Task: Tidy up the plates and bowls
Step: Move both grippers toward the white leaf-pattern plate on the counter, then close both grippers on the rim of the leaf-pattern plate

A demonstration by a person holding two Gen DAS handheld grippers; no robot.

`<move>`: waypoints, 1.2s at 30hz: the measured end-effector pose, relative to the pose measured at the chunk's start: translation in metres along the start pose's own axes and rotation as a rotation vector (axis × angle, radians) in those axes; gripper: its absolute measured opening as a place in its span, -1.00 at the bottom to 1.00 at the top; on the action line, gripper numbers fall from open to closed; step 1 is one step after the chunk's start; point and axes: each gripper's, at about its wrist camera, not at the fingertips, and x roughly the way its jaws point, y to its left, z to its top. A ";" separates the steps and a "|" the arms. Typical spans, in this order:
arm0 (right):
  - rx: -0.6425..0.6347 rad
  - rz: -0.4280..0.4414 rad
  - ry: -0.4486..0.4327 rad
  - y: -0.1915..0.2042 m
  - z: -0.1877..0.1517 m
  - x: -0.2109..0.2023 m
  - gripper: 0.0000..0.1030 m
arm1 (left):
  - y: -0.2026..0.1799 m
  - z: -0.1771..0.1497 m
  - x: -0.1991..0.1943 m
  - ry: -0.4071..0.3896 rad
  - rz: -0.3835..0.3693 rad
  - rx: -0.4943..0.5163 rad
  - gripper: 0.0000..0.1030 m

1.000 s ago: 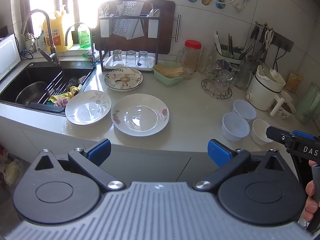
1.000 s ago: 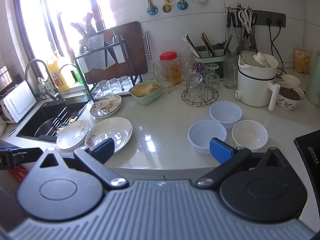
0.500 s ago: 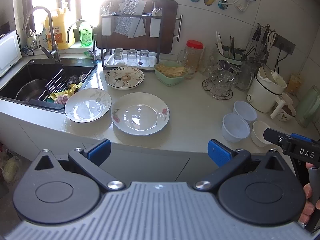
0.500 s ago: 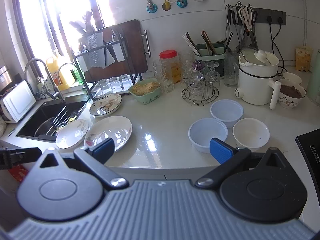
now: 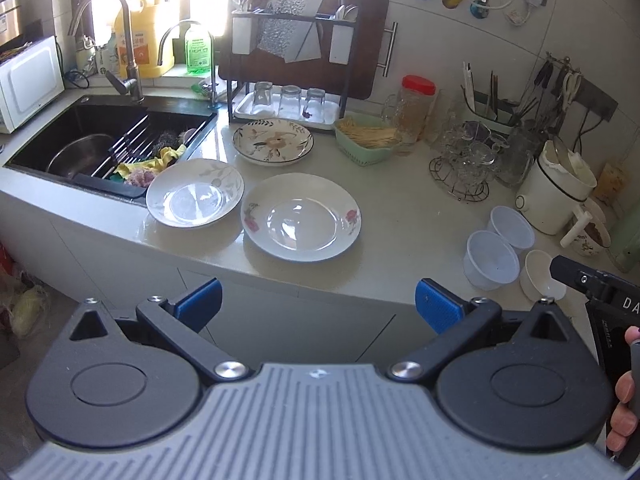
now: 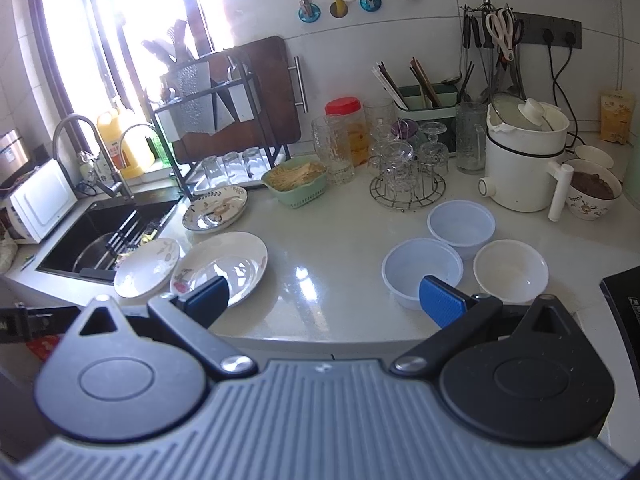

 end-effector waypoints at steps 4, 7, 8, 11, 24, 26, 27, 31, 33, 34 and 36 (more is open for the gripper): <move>0.007 0.016 0.000 -0.001 0.003 0.008 1.00 | -0.005 0.010 0.007 0.000 -0.002 0.014 1.00; -0.022 -0.035 0.011 0.003 0.001 0.017 1.00 | -0.003 0.019 0.015 0.018 -0.005 0.033 1.00; -0.030 -0.054 0.014 0.004 0.000 0.020 1.00 | -0.002 0.022 0.019 0.021 -0.001 0.035 1.00; -0.031 -0.065 0.008 0.003 -0.002 0.024 1.00 | 0.005 0.031 0.029 0.020 0.019 0.051 1.00; 0.100 -0.069 0.060 0.039 -0.003 0.066 0.99 | 0.055 0.066 0.119 0.082 -0.075 0.137 1.00; 0.121 -0.064 0.051 0.054 0.001 0.075 0.99 | 0.068 0.075 0.128 0.085 -0.091 0.150 1.00; 0.131 -0.063 0.049 0.061 0.003 0.081 0.99 | 0.077 0.081 0.132 0.088 -0.094 0.156 1.00; 0.154 -0.068 0.055 0.091 0.008 0.104 0.99 | 0.115 0.102 0.147 0.100 -0.115 0.160 1.00; 0.165 -0.076 0.058 0.107 0.010 0.114 0.99 | 0.136 0.115 0.159 0.109 -0.121 0.160 1.00; 0.168 -0.080 0.064 0.116 0.010 0.120 0.99 | 0.144 0.120 0.165 0.115 -0.125 0.159 1.00; 0.165 -0.087 0.074 0.133 0.010 0.131 0.96 | 0.162 0.129 0.177 0.127 -0.140 0.160 1.00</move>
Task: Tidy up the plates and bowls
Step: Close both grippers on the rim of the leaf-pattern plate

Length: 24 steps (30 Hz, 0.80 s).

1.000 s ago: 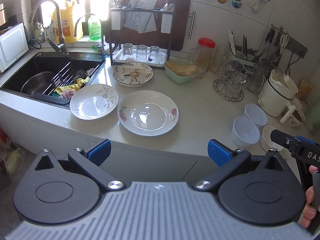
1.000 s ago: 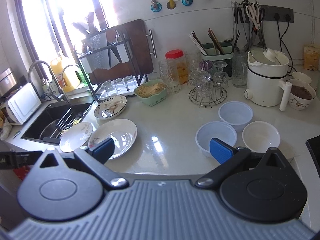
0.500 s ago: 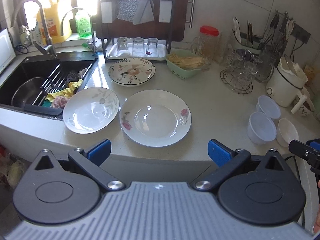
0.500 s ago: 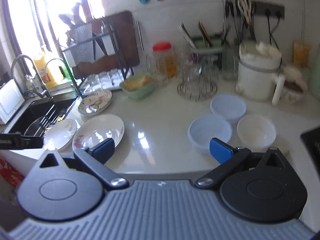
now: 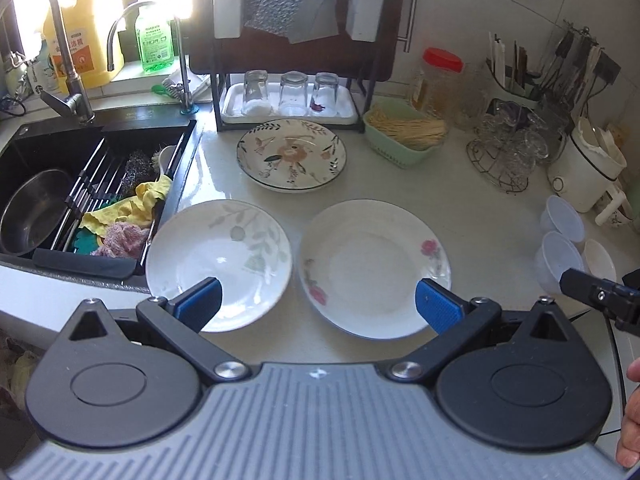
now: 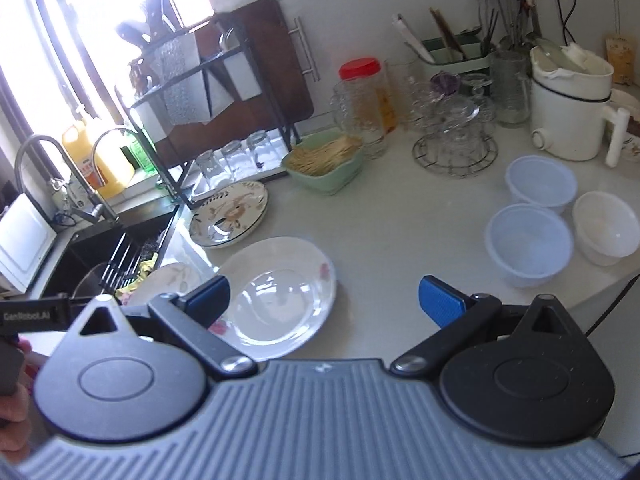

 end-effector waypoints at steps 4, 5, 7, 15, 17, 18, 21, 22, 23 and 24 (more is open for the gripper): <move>0.004 -0.020 0.010 0.032 -0.004 0.018 0.96 | 0.032 0.013 0.016 0.015 -0.028 0.012 1.00; 0.013 -0.026 0.011 0.039 -0.005 0.023 0.96 | 0.041 0.016 0.020 0.020 -0.039 0.016 1.00; 0.035 -0.046 0.017 0.051 -0.007 0.034 0.96 | 0.057 0.023 0.029 0.029 -0.053 0.034 1.00; 0.122 -0.056 0.055 0.093 -0.023 0.072 0.96 | 0.119 0.041 0.070 0.050 -0.100 0.133 1.00; 0.139 -0.033 0.091 0.100 -0.024 0.083 0.97 | 0.135 0.043 0.088 0.064 -0.087 0.168 1.00; 0.148 -0.024 0.102 0.103 -0.025 0.088 0.97 | 0.145 0.044 0.098 0.068 -0.093 0.174 1.00; 0.179 -0.024 0.127 0.112 -0.030 0.103 0.96 | 0.172 0.044 0.126 0.113 -0.112 0.180 1.00; 0.186 -0.023 0.141 0.117 -0.031 0.109 0.96 | 0.180 0.044 0.134 0.117 -0.114 0.178 1.00; 0.191 -0.011 0.158 0.120 -0.031 0.113 0.96 | 0.188 0.043 0.141 0.120 -0.119 0.175 1.00; 0.193 -0.004 0.167 0.125 -0.032 0.117 0.94 | 0.196 0.044 0.151 0.133 -0.115 0.168 1.00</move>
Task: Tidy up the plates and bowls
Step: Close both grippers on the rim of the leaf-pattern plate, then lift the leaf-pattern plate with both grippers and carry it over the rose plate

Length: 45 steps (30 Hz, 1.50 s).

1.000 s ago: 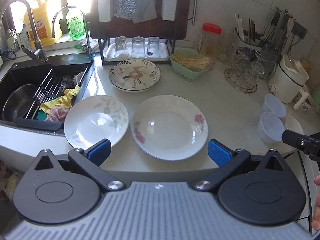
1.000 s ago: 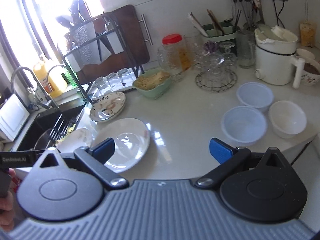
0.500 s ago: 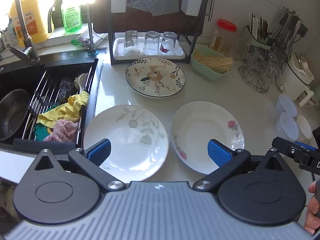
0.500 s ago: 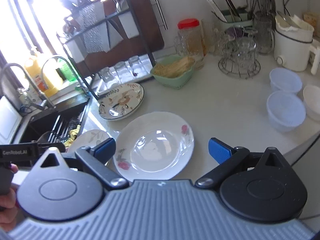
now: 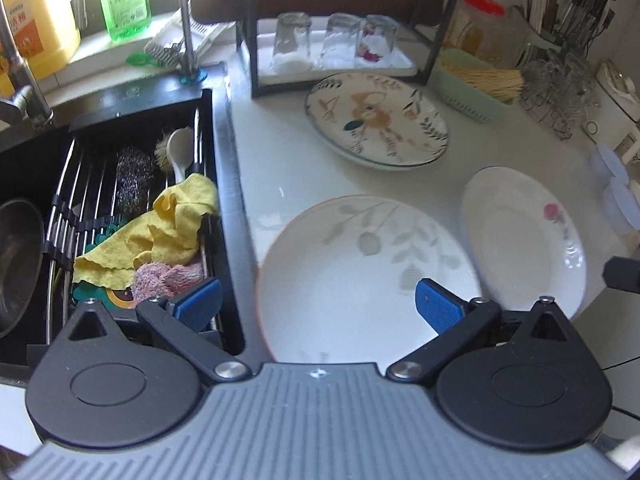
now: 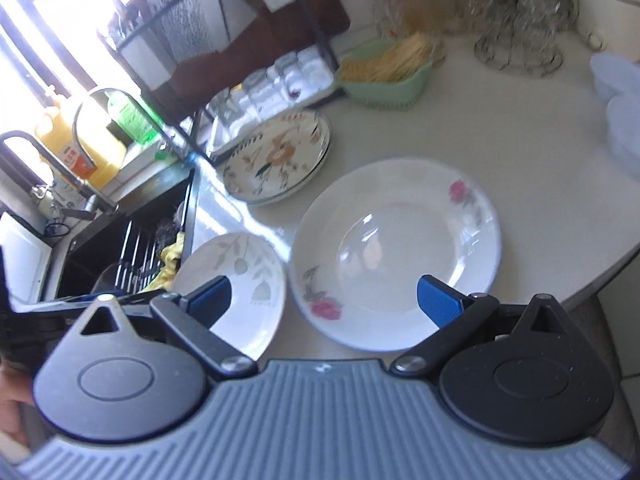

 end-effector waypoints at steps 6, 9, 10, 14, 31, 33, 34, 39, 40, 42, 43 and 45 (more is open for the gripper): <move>0.040 0.066 0.078 0.019 -0.002 0.030 0.48 | 0.042 -0.004 0.026 0.021 -0.057 -0.090 1.00; 0.083 0.082 0.124 0.022 -0.008 0.047 0.16 | 0.053 -0.008 0.035 0.030 -0.094 -0.122 0.90; 0.101 0.077 0.138 0.022 -0.008 0.053 0.04 | 0.054 -0.010 0.036 0.026 -0.119 -0.119 0.74; 0.159 0.061 0.198 0.017 -0.014 0.074 -0.29 | 0.050 -0.015 0.043 0.042 -0.132 -0.090 0.32; 0.209 0.063 0.174 0.004 -0.022 0.099 -0.66 | 0.054 -0.011 0.071 0.041 -0.247 -0.102 -0.46; 0.206 0.049 0.168 0.005 -0.021 0.101 -0.73 | 0.057 -0.011 0.073 0.039 -0.271 -0.126 -0.46; 0.207 0.048 0.172 0.005 -0.021 0.104 -0.73 | 0.059 -0.011 0.074 0.038 -0.281 -0.133 -0.46; 0.197 0.043 0.180 0.009 -0.023 0.113 -0.72 | 0.063 -0.010 0.077 0.030 -0.322 -0.139 -0.44; 0.199 0.042 0.177 0.009 -0.022 0.113 -0.71 | 0.064 -0.010 0.077 0.033 -0.328 -0.130 -0.44; 0.208 0.038 0.175 0.009 -0.022 0.113 -0.71 | 0.067 -0.010 0.077 0.042 -0.358 -0.131 -0.44; 0.219 0.042 0.178 0.008 -0.021 0.113 -0.71 | 0.071 -0.011 0.076 0.044 -0.370 -0.142 -0.44; 0.239 0.061 0.191 0.008 -0.018 0.111 -0.71 | 0.073 -0.011 0.071 0.061 -0.364 -0.156 -0.44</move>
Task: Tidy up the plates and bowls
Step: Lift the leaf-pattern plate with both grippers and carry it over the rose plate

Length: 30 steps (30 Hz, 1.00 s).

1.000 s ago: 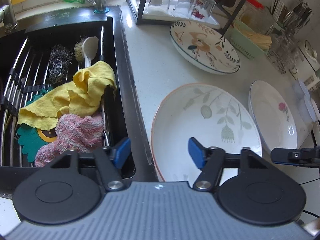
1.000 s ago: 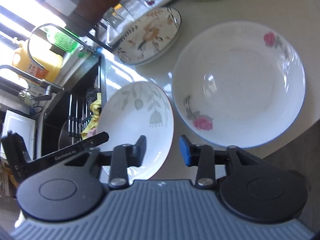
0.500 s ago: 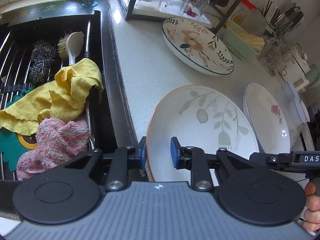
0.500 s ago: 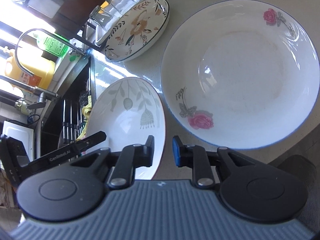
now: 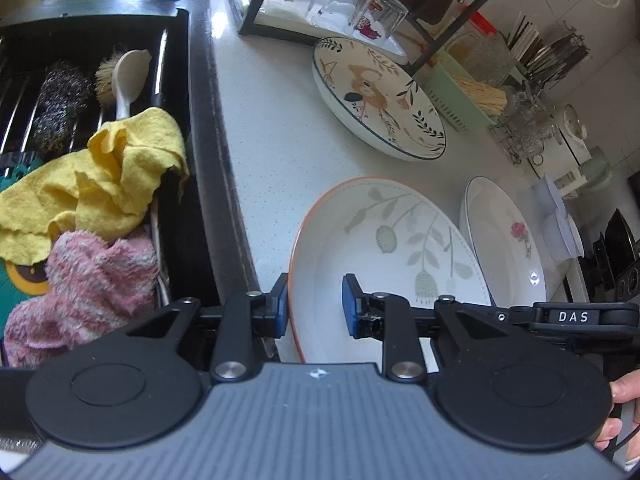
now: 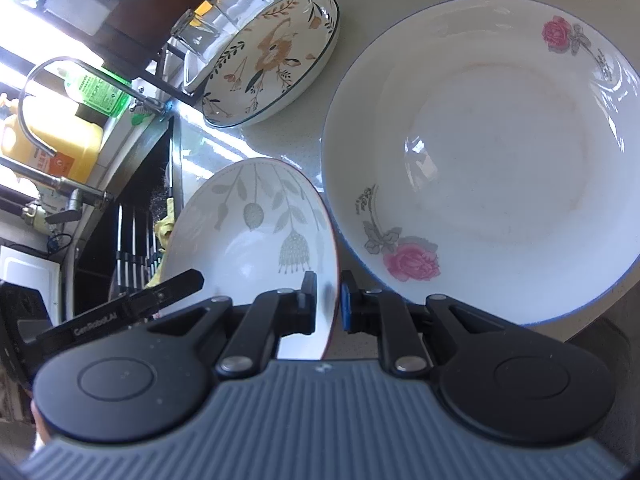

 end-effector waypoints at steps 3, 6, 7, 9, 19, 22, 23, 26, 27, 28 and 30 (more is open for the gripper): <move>-0.005 0.014 0.008 0.009 0.002 -0.012 -0.71 | -0.001 0.002 -0.013 0.011 0.005 -0.030 -0.44; -0.022 0.015 0.003 0.021 0.005 -0.023 -0.71 | -0.005 0.009 -0.029 0.011 -0.002 -0.050 -0.44; -0.027 0.013 0.002 0.025 0.006 -0.026 -0.71 | -0.007 0.012 -0.033 0.009 -0.002 -0.048 -0.44; -0.038 0.015 0.000 0.030 0.008 -0.031 -0.71 | -0.012 0.019 -0.041 0.001 -0.001 -0.043 -0.44; -0.022 0.036 -0.077 0.023 0.028 -0.073 -0.71 | -0.053 0.053 -0.055 -0.023 -0.068 0.007 -0.44; -0.030 0.017 -0.100 0.011 0.039 -0.085 -0.71 | -0.074 0.060 -0.046 -0.026 -0.096 0.000 -0.44; -0.026 0.010 -0.101 0.004 0.044 -0.089 -0.71 | -0.081 0.060 -0.042 -0.024 -0.102 0.001 -0.44; -0.023 0.005 -0.107 -0.019 0.056 -0.102 -0.71 | -0.104 0.059 -0.023 -0.006 -0.121 -0.013 -0.44; -0.033 0.004 -0.107 -0.026 0.060 -0.105 -0.71 | -0.110 0.058 -0.018 -0.001 -0.124 -0.015 -0.44; -0.042 0.004 -0.102 -0.032 0.064 -0.108 -0.71 | -0.119 0.058 -0.011 0.000 -0.126 -0.013 -0.44; -0.056 0.005 -0.085 -0.043 0.071 -0.113 -0.71 | -0.131 0.058 -0.002 0.002 -0.127 -0.020 -0.43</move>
